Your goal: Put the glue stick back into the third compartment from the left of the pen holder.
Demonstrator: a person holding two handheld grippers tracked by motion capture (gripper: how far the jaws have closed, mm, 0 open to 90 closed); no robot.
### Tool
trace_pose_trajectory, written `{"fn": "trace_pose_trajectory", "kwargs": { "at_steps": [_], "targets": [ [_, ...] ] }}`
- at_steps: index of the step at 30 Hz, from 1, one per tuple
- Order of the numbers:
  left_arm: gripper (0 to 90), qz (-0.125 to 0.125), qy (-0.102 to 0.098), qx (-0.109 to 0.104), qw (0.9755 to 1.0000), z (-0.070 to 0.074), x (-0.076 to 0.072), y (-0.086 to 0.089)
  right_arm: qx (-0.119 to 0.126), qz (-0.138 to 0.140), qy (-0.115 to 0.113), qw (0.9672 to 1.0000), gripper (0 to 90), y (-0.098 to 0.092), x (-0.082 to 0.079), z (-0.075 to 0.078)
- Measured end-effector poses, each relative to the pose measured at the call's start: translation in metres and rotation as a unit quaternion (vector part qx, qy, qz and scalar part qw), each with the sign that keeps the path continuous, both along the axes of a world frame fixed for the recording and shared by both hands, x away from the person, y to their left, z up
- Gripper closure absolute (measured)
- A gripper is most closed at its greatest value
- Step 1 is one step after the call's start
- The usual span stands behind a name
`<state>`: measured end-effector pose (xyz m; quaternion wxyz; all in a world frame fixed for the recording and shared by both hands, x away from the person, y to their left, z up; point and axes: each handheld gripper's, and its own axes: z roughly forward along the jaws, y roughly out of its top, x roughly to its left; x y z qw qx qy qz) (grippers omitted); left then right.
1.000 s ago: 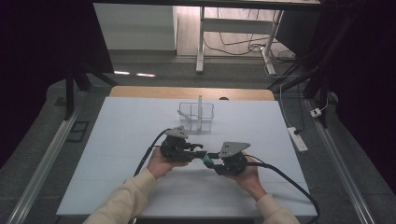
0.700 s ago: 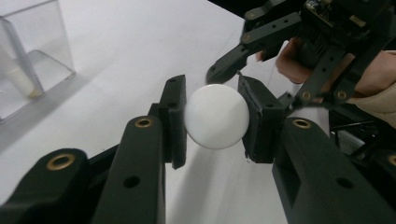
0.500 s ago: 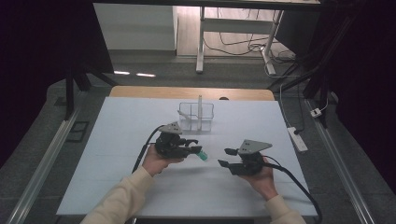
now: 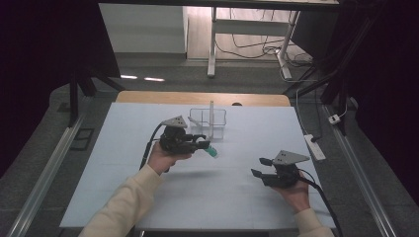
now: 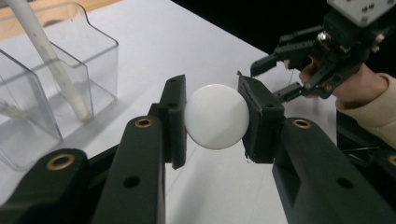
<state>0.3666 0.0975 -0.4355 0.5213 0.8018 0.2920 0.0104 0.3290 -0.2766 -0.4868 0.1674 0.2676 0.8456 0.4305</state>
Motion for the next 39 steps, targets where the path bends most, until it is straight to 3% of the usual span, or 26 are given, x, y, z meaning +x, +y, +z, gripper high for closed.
{"fn": "trace_pose_trajectory", "kwargs": {
  "at_steps": [13, 24, 34, 39],
  "targets": [
    [65.0, 0.015, -0.014, 0.004, 0.9998, 0.026, 0.02, -0.008, -0.005, -0.013, 0.008, 0.9999, 42.8, -0.016, 0.001, -0.005],
    [65.0, 0.041, -0.019, 0.023, 0.9987, 0.051, 0.058, -0.019, 0.0, -0.026, 0.008, 0.9996, 42.8, -0.025, 0.003, -0.006],
    [64.9, 0.078, -0.001, 0.072, 0.9944, 0.046, 0.102, -0.029, 0.001, -0.03, 0.009, 0.9995, 42.8, -0.027, 0.004, -0.006],
    [64.7, 0.081, 0.011, 0.077, 0.9937, 0.036, 0.114, -0.035, 0.0, -0.03, 0.012, 0.9995, 42.7, -0.027, 0.004, -0.007]
  ]
}}
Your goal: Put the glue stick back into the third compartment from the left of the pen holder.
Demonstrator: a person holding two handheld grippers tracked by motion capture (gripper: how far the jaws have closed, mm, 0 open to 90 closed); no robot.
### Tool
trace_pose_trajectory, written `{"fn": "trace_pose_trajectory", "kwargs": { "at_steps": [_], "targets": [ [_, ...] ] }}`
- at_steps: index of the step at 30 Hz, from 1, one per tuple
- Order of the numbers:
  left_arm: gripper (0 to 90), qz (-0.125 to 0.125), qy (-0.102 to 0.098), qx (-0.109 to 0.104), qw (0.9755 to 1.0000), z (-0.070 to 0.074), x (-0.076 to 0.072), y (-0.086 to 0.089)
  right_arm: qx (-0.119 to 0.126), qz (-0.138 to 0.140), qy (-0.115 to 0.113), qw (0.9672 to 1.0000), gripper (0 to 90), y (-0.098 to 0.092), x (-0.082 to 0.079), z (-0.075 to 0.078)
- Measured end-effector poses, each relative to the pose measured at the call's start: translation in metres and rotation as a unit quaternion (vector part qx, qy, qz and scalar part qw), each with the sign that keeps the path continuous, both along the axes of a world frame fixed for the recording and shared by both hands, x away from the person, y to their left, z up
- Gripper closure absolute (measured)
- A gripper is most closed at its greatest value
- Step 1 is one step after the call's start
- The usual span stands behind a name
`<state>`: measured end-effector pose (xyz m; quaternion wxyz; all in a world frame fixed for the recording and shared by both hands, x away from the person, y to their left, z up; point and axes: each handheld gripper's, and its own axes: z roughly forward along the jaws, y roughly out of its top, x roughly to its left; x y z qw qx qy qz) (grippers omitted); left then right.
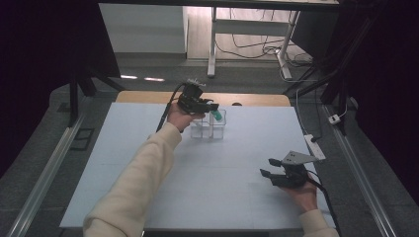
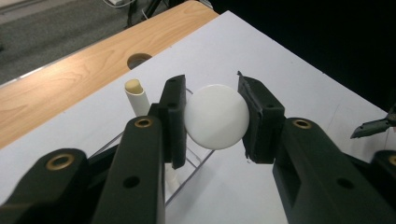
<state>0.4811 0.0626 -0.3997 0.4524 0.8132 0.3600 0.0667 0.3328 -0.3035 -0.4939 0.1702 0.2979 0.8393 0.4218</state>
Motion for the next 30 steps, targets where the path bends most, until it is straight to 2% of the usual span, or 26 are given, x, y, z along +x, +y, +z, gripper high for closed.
{"fn": "trace_pose_trajectory", "kwargs": {
  "at_steps": [4, 6, 8, 11, 18, 22, 25, 30],
  "targets": [
    [61.8, 0.0, 0.002, -0.011, 0.9999, -0.008, 0.003, -0.005, 0.0, 0.001, 0.002, 1.0, 42.6, -0.001, 0.001, -0.001],
    [48.1, -0.001, 0.002, -0.017, 0.9999, -0.008, 0.002, -0.005, -0.002, 0.0, 0.003, 1.0, 42.6, -0.001, 0.001, -0.002],
    [40.4, 0.0, -0.004, -0.018, 0.9998, -0.007, -0.002, -0.002, -0.001, -0.002, 0.003, 1.0, 42.5, -0.002, 0.001, -0.002],
    [38.1, -0.002, -0.016, -0.029, 0.9994, -0.004, -0.015, 0.007, -0.002, -0.004, 0.003, 1.0, 42.5, -0.003, 0.001, -0.002],
    [37.6, -0.009, -0.039, -0.027, 0.9988, -0.007, -0.057, 0.04, -0.001, -0.011, 0.001, 0.9999, 42.4, -0.009, 0.002, -0.003],
    [37.5, -0.013, -0.042, -0.017, 0.9989, -0.018, -0.085, 0.059, -0.001, -0.012, 0.001, 0.9999, 42.0, -0.01, 0.002, -0.003],
    [37.5, -0.011, -0.042, -0.011, 0.999, -0.025, -0.1, 0.07, -0.004, -0.013, 0.001, 0.9999, 41.8, -0.01, 0.003, -0.002],
    [37.1, -0.005, -0.041, -0.012, 0.9991, -0.04, -0.127, 0.09, -0.004, -0.01, 0.002, 0.9999, 41.5, -0.012, 0.002, -0.002]
  ]
}}
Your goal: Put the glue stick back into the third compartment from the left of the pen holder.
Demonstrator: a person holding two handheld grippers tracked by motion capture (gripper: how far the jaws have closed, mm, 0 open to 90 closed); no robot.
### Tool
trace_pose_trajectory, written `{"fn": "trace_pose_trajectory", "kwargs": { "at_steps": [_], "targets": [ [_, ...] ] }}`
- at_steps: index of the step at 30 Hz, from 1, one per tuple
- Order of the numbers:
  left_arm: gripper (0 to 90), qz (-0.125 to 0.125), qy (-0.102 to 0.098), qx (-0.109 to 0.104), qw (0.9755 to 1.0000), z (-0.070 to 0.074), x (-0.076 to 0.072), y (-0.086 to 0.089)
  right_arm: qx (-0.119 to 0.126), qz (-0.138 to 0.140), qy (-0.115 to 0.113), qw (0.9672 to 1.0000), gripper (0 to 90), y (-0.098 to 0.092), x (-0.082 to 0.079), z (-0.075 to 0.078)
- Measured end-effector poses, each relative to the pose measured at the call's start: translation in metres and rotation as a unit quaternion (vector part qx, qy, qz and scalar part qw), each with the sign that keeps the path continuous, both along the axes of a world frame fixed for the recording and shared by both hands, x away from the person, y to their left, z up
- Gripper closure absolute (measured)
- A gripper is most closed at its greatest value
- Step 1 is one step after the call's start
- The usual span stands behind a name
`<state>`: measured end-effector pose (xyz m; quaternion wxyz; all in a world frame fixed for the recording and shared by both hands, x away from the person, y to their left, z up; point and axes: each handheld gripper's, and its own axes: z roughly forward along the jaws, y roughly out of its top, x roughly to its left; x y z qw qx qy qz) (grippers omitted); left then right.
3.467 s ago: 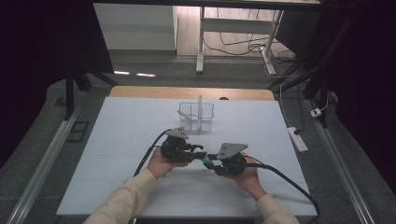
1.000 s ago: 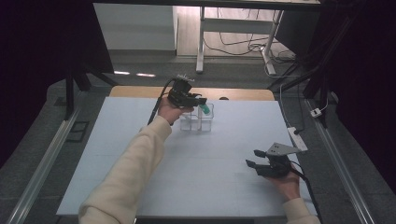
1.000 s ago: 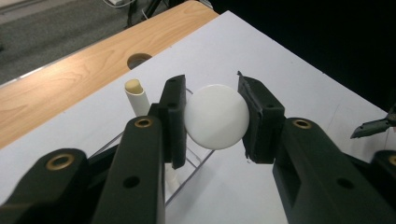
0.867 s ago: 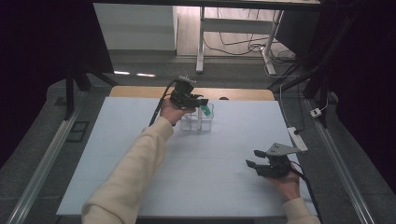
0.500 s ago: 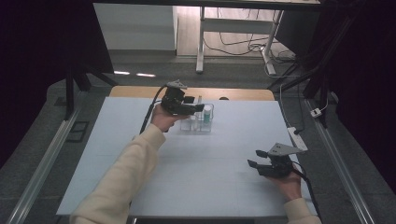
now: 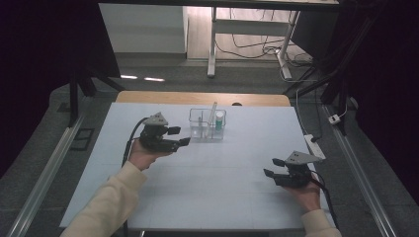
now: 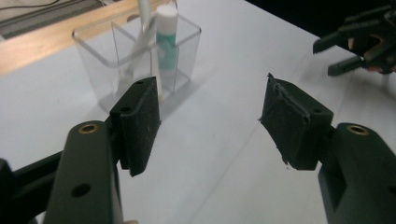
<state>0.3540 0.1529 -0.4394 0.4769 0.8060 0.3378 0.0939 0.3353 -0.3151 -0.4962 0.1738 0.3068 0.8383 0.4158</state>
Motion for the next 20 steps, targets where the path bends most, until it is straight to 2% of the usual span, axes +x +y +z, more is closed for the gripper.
{"fn": "trace_pose_trajectory", "kwargs": {
  "at_steps": [1, 3, 6, 10, 14, 20],
  "targets": [
    [37.1, 0.005, 0.002, -0.003, 1.0, -0.004, -0.006, 0.004, 0.002, 0.001, 0.001, 1.0, 41.5, 0.0, 0.0, 0.0],
    [36.3, 0.012, 0.008, 0.009, 0.9999, -0.015, -0.021, 0.013, 0.004, 0.0, 0.0, 1.0, 41.3, -0.001, 0.0, 0.0],
    [35.3, 0.022, 0.015, 0.01, 0.9996, -0.028, -0.039, 0.026, 0.004, 0.001, 0.0, 1.0, 41.2, -0.001, 0.0, 0.001],
    [34.9, 0.039, 0.018, 0.013, 0.999, -0.043, -0.057, 0.042, 0.004, 0.004, -0.001, 1.0, 41.1, -0.002, 0.0, 0.002],
    [34.6, 0.041, 0.026, 0.018, 0.9987, -0.05, -0.066, 0.05, 0.002, 0.007, -0.003, 1.0, 41.0, -0.002, 0.0, 0.003],
    [33.5, 0.039, 0.023, 0.018, 0.9988, -0.052, -0.068, 0.05, 0.0, 0.008, -0.005, 1.0, 40.9, -0.002, 0.0, 0.003]
  ]
}}
